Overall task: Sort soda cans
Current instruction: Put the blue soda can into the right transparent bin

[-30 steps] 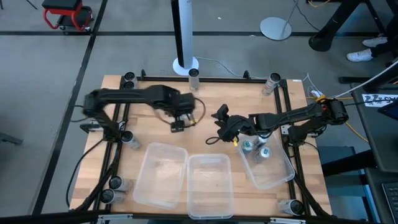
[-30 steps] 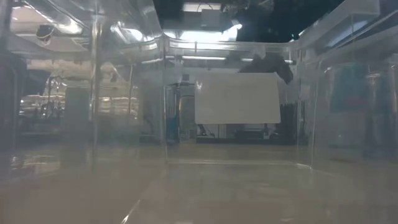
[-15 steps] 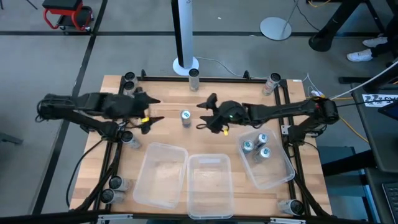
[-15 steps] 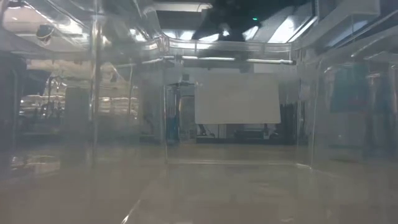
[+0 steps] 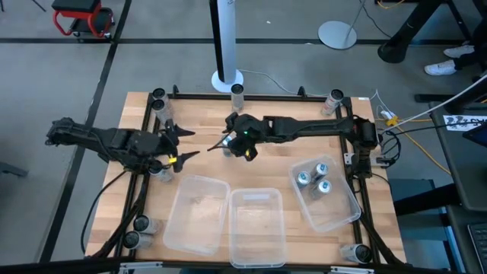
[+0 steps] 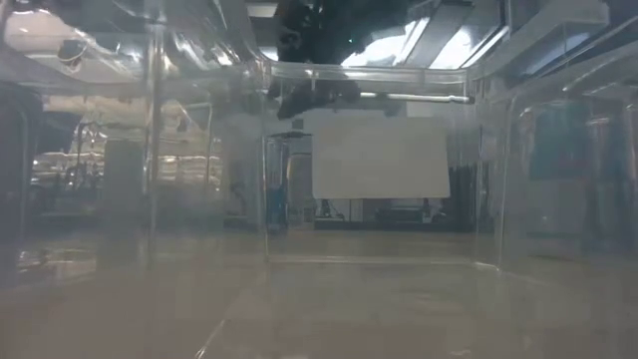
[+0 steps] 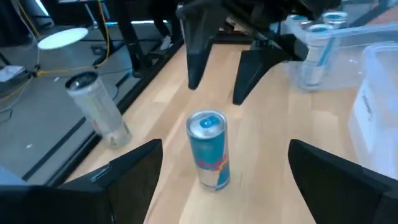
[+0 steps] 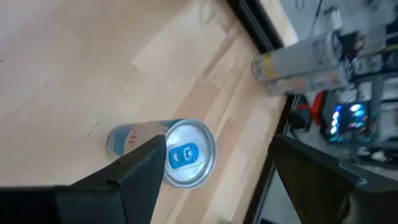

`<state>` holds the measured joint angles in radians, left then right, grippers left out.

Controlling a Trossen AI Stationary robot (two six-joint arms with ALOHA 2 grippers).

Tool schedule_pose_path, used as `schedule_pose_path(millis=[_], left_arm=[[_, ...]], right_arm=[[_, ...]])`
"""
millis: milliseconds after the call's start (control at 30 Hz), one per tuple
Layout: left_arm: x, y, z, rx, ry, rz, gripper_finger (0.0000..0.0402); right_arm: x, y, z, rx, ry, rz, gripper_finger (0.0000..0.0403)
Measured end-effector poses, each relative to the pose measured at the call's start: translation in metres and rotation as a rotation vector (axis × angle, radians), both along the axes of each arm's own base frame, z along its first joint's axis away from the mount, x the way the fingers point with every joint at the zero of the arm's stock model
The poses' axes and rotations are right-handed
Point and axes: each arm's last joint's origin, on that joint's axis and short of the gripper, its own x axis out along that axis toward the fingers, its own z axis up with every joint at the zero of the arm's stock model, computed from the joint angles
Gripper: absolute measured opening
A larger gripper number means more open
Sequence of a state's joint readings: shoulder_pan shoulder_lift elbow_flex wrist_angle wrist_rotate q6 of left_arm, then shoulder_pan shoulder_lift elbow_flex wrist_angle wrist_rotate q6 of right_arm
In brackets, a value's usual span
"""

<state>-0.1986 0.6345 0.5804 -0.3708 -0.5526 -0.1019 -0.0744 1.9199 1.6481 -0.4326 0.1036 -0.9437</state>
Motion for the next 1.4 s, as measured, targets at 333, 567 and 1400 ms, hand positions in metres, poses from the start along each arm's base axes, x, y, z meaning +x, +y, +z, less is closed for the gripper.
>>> schedule_pose_path(millis=[333,567,1400], left_arm=[[-0.002,0.0,-0.009,0.01,0.001,0.007,0.0333],[-0.004,0.001,-0.008,0.011,-0.002,0.006,0.0333],[-0.005,0.001,-0.011,0.006,0.03,0.011,0.0333]], right_arm=[[0.003,0.0,0.008,0.008,-0.069,-0.021,0.0292],[0.013,-0.001,-0.01,0.123,-0.06,0.103,0.0292],[0.016,-0.011,-0.023,0.077,-0.018,0.075,0.0389]])
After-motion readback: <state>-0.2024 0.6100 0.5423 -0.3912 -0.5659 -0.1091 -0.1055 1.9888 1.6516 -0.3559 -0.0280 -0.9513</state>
